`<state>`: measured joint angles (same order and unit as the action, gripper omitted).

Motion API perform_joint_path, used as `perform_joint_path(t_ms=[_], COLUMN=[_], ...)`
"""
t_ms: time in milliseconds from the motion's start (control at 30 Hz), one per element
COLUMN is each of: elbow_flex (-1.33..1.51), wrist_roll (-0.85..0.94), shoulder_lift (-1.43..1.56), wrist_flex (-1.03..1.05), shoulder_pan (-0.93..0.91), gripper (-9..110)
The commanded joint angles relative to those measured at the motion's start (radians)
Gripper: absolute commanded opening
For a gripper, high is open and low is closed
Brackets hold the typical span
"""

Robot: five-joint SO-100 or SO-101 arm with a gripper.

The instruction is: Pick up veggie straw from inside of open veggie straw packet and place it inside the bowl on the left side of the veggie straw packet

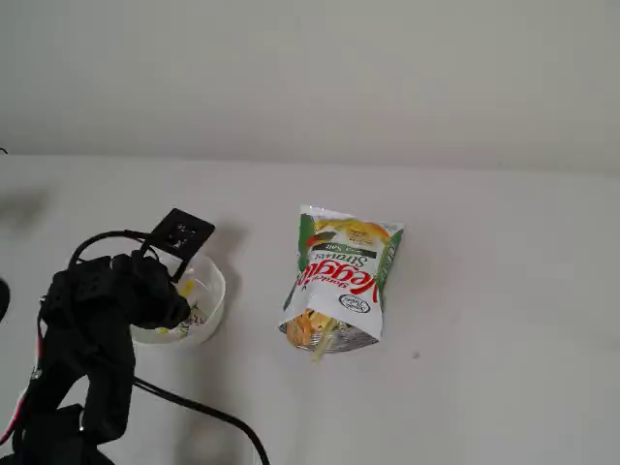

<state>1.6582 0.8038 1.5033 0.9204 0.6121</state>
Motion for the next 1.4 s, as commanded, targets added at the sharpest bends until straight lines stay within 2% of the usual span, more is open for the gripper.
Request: perform_joint_path(t_ms=[0,333,700,1133,1367], elbow_flex=[-0.08,-0.081,-0.089,0.077,0.27], wrist_roll=[-0.011,-0.006,0.002,0.037,0.023], shoulder_lift=[0.005,0.032,0.192,0.736,1.088], wrist_flex=[0.011,0.069,0.268,0.545,0.601], shoulder_pan=[0.026,0.029,-0.005,-0.127,-0.285], gripper=[17,28,28,28,25])
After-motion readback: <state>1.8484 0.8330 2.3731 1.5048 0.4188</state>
